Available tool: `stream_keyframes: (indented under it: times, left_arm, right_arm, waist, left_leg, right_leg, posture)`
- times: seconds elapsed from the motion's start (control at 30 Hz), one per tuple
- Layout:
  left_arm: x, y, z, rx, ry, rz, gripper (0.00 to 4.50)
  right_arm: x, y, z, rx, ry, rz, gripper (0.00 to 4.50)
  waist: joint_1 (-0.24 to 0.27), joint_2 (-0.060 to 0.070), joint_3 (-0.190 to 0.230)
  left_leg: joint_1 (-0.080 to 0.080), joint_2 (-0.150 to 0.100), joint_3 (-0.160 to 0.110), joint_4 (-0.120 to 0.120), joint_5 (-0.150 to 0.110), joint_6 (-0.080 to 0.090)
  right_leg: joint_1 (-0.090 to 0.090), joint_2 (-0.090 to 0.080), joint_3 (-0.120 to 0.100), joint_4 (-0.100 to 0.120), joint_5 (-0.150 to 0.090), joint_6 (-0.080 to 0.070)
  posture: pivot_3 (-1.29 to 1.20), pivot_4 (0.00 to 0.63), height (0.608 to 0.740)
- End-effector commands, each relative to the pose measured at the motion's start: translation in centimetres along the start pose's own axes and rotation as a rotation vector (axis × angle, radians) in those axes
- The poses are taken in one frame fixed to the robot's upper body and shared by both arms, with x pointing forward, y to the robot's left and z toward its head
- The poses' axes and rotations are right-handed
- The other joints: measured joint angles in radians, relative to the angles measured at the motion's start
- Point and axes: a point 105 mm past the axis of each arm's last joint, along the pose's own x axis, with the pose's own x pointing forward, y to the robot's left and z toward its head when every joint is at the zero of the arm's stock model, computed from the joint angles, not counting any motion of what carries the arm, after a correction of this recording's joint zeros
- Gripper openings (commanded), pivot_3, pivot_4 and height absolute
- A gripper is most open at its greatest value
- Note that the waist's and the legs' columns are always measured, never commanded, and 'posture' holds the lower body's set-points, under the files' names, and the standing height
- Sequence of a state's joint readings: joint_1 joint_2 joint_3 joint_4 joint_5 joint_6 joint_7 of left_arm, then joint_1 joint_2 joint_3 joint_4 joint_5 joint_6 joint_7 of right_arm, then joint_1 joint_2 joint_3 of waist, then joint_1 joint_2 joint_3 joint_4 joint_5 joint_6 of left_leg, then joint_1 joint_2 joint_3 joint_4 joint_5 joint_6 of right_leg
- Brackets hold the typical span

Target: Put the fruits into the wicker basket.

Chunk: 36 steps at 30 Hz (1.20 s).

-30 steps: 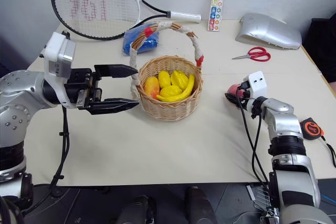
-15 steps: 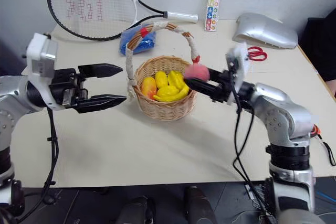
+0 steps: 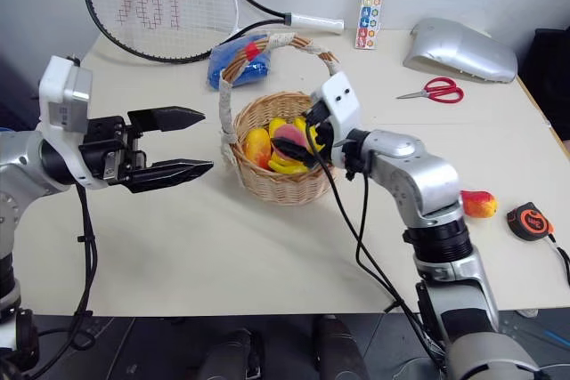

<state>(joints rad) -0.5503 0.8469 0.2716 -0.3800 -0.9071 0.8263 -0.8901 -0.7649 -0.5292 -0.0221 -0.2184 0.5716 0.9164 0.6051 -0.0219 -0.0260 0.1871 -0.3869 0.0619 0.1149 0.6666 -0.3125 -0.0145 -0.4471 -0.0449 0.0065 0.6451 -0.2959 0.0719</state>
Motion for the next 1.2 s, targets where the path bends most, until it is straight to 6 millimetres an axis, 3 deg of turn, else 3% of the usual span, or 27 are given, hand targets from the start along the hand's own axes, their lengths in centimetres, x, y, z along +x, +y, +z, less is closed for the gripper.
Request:
stream_keyframes:
  times: [0.03, 0.1, 0.17, 0.27, 0.4, 0.57, 0.63, 0.8, 0.93, 1.03, 1.2]
  left_arm:
    - [0.6, -0.7, 1.0, 0.042, -0.036, -0.057, 4.5]
    - [1.1, -0.9, 1.0, 0.035, -0.047, -0.097, 4.5]
    - [1.6, -1.2, 0.9, 0.031, -0.054, -0.13, 4.5]
    - [3.5, -2.6, -0.1, 0.06, -0.022, -0.223, 4.5]
    - [4.3, -2.9, 0.1, 0.063, -0.04, -0.292, 4.5]
    - [4.4, -2.7, -0.1, 0.075, -0.025, -0.307, 4.5]
    - [4.4, -2.8, -0.1, 0.076, -0.025, -0.31, 4.5]
    - [4.3, -3.0, -0.1, 0.066, -0.03, -0.3, 4.5]
    - [4.2, -3.3, 0.0, 0.068, -0.033, -0.289, 4.5]
    - [4.2, -3.3, 0.2, 0.067, -0.037, -0.274, 4.5]
    - [3.9, -3.2, -0.2, 0.077, -0.007, -0.236, 4.5]
  right_arm:
    - [-6.0, -0.2, 2.8, -0.034, -0.06, 0.015, 4.49]
    - [-10.5, -1.4, 2.4, -0.032, -0.025, -0.047, 4.49]
    - [-12.5, -2.0, 1.8, -0.036, 0.004, -0.096, 4.49]
    - [-17.2, -4.3, -1.9, 0.009, 0.081, -0.282, 4.49]
    - [-23.7, -4.8, -7.1, 0.047, 0.244, -0.497, 4.49]
    - [-27.5, -4.2, -10.3, 0.119, 0.317, -0.583, 4.49]
    - [-28.1, -4.6, -10.9, 0.112, 0.337, -0.611, 4.49]
    - [-27.8, -7.2, -11.2, 0.094, 0.314, -0.674, 4.49]
    - [-25.9, -9.1, -11.7, 0.131, 0.275, -0.66, 4.49]
    - [-24.4, -11.5, -13.2, 0.193, 0.257, -0.705, 4.49]
    - [-22.5, -13.7, -14.7, 0.23, 0.265, -0.715, 4.49]
  waist:
    - [0.003, 0.0, 0.0]
    - [0.018, 0.0, 0.0]
    - [0.014, 0.0, 0.0]
    - [0.019, -0.003, -0.002]
    - [0.021, -0.002, -0.002]
    - [-0.004, -0.003, -0.001]
    - [-0.011, -0.003, -0.001]
    - [-0.016, -0.003, -0.001]
    - [-0.009, -0.002, -0.001]
    - [-0.01, -0.002, -0.001]
    - [-0.005, -0.002, -0.001]
  left_leg:
    - [-0.001, 0.0, 0.0, 0.0, 0.0, 0.0]
    - [-0.001, -0.001, 0.0, 0.0, -0.001, 0.002]
    - [0.001, -0.002, 0.001, 0.0, -0.002, 0.003]
    - [0.003, -0.007, 0.003, 0.0, -0.002, 0.003]
    - [0.003, -0.011, 0.003, 0.0, 0.0, 0.004]
    - [0.012, -0.013, 0.006, -0.001, 0.003, 0.006]
    - [0.022, -0.013, 0.003, -0.003, 0.0, 0.01]
    - [0.021, -0.013, 0.003, -0.003, 0.0, 0.009]
    - [0.02, -0.013, 0.003, -0.003, 0.002, 0.006]
    - [0.02, -0.013, 0.004, -0.003, 0.002, 0.006]
    - [0.019, -0.013, 0.003, -0.002, 0.003, 0.005]
  right_leg:
    - [0.0, 0.0, 0.0, -0.001, 0.0, 0.0]
    - [0.0, 0.001, 0.0, -0.002, 0.0, 0.001]
    - [0.002, 0.003, 0.0, -0.008, 0.0, 0.001]
    - [0.004, 0.005, 0.002, -0.009, 0.001, 0.002]
    - [0.004, 0.003, 0.004, -0.007, 0.002, 0.003]
    - [0.01, 0.003, 0.006, -0.007, 0.005, 0.007]
    - [0.022, 0.003, 0.006, -0.01, 0.004, 0.006]
    - [0.021, 0.003, 0.009, -0.009, 0.004, 0.006]
    - [0.019, 0.003, 0.01, -0.008, 0.004, 0.006]
    - [0.019, 0.003, 0.01, -0.008, 0.004, 0.006]
    - [0.018, 0.002, 0.01, -0.008, 0.004, 0.006]
  posture:
    - [0.0, 0.15, 0.74]
    - [0.0, 0.15, 0.74]
    - [0.0, 0.15, 0.74]
    - [0.0, 0.15, 0.74]
    - [0.0, 0.15, 0.74]
    - [0.0, 0.15, 0.74]
    - [0.0, 0.15, 0.74]
    - [0.0, 0.15, 0.74]
    - [0.0, 0.15, 0.74]
    - [0.0, 0.15, 0.74]
    - [0.0, 0.15, 0.74]
